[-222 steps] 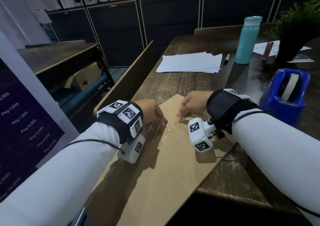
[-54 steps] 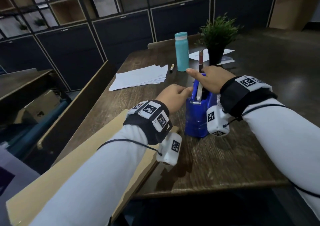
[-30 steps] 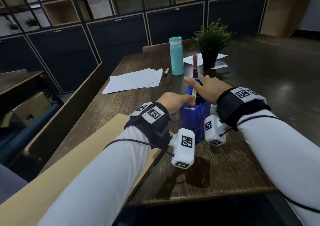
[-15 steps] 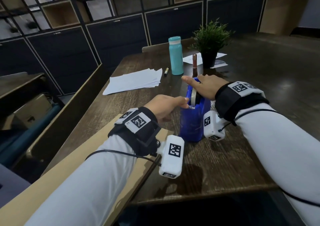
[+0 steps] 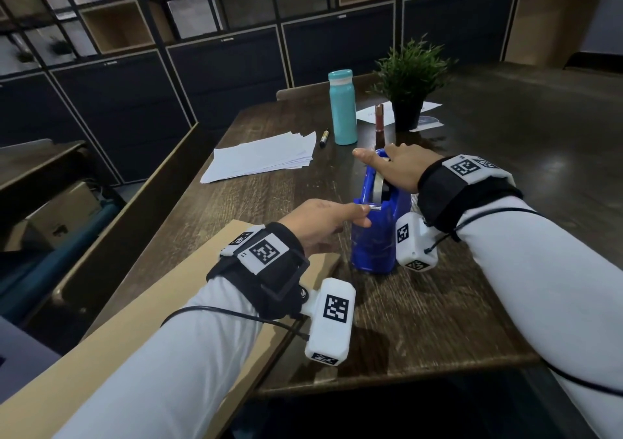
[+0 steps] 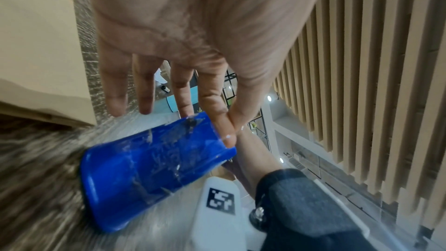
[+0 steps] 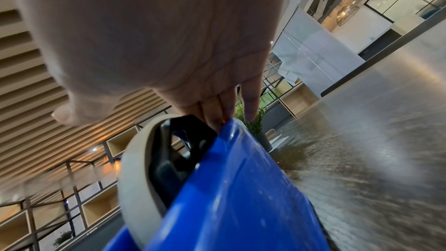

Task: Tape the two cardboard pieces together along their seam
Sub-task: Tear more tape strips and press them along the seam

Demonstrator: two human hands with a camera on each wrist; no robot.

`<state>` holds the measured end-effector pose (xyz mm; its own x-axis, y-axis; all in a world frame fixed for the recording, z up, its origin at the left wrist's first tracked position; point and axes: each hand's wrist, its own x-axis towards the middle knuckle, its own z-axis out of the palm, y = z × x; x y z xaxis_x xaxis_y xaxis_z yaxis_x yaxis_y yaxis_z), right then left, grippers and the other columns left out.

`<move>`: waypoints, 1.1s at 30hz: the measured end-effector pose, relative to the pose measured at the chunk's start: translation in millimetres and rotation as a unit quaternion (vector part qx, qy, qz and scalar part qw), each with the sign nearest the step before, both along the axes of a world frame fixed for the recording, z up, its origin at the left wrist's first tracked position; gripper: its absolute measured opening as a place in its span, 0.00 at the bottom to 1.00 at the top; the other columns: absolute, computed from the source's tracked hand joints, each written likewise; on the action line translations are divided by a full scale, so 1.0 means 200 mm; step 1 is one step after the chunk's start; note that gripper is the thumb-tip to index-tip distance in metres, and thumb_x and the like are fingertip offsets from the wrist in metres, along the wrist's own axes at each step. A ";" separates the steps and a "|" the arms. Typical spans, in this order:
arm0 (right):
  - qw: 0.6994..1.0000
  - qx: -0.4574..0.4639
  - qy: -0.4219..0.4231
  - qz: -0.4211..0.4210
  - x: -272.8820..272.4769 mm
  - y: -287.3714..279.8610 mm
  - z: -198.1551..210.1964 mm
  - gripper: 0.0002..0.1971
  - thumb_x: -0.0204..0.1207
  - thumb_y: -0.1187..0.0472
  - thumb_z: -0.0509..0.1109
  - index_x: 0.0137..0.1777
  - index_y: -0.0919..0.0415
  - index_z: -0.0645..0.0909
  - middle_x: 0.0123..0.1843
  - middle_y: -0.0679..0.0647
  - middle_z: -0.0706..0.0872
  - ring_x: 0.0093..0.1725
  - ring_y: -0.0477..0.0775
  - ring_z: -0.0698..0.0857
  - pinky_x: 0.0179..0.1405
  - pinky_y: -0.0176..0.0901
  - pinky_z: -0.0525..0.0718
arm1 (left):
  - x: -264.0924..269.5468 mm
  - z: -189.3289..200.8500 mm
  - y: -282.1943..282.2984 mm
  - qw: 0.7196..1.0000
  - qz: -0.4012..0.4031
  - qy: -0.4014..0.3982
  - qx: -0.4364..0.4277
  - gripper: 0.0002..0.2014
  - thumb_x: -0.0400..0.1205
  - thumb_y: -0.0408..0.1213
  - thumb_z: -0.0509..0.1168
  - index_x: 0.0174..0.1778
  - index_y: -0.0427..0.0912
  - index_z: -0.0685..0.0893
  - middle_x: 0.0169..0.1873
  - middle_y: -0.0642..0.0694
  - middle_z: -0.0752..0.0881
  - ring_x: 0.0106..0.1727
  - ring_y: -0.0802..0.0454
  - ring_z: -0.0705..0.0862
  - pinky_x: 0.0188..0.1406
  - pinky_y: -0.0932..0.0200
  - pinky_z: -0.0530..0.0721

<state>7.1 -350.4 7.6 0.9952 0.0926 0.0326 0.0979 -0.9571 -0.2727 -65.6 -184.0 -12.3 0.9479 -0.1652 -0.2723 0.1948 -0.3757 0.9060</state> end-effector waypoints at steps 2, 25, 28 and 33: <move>1.000 0.000 0.000 -0.001 0.00 0.00 0.00 0.51 0.73 0.25 0.38 0.78 0.67 0.65 0.75 0.68 0.73 0.70 0.64 0.76 0.64 0.52 0.74 | -0.01 -0.01 0.00 1.000 -0.001 -0.005 0.007 0.13 0.78 0.47 0.70 0.28 0.49 0.89 0.60 0.47 0.86 0.65 0.48 0.78 0.57 0.51 0.79; 1.000 0.004 0.013 -0.001 -0.01 0.01 0.01 0.50 0.73 0.25 0.40 0.79 0.67 0.63 0.76 0.68 0.71 0.71 0.64 0.75 0.67 0.55 0.74 | 0.00 0.10 0.01 0.940 -0.145 -0.123 0.284 0.14 0.82 0.46 0.66 0.34 0.43 0.87 0.58 0.47 0.87 0.49 0.56 0.82 0.49 0.57 0.75; 0.999 0.025 0.023 -0.002 -0.03 0.01 0.02 0.49 0.73 0.25 0.41 0.78 0.66 0.64 0.77 0.67 0.71 0.74 0.64 0.73 0.67 0.54 0.72 | -0.01 0.09 0.03 0.919 -0.173 -0.120 0.334 0.14 0.81 0.46 0.66 0.35 0.43 0.88 0.68 0.53 0.81 0.68 0.55 0.78 0.66 0.53 0.73; 0.998 0.044 -0.019 0.046 -0.13 0.06 0.10 0.40 0.79 0.33 0.49 0.83 0.60 0.56 0.80 0.66 0.67 0.79 0.63 0.67 0.74 0.54 0.68 | -0.04 0.11 0.21 0.938 -0.155 -0.168 0.260 0.12 0.80 0.50 0.66 0.40 0.48 0.88 0.64 0.56 0.84 0.64 0.61 0.81 0.68 0.52 0.76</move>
<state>-19.7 -338.5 27.1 0.9805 0.1786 0.0822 0.1962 -0.9158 -0.3505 -74.3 -141.8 9.9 0.9230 -0.3750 -0.0865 -0.2609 -0.7750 0.5756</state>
